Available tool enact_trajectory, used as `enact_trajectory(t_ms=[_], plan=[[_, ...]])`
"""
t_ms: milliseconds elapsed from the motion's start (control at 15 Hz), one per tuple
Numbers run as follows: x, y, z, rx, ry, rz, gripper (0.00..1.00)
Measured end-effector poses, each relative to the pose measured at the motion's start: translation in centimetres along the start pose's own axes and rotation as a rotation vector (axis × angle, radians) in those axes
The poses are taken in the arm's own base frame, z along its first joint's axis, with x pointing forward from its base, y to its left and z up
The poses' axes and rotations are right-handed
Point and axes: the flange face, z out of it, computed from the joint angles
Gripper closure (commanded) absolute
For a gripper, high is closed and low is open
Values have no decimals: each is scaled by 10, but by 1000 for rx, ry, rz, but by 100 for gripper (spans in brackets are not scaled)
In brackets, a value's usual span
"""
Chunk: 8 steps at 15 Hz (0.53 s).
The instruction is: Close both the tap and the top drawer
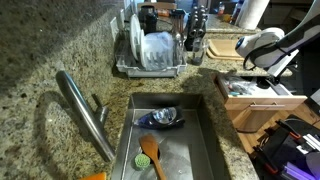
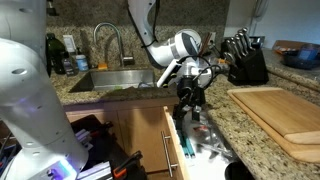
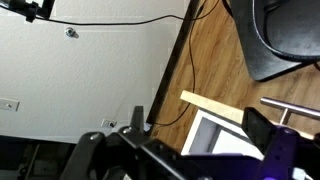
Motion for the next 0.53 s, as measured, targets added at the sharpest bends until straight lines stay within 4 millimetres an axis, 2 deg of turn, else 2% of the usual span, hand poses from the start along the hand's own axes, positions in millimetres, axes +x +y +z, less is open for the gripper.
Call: enact_trajectory(t_ms=[133,533], plan=[[0,-11,6,-32,-42,-83,0],[-5,-45,51,-161,-238,-227,0]])
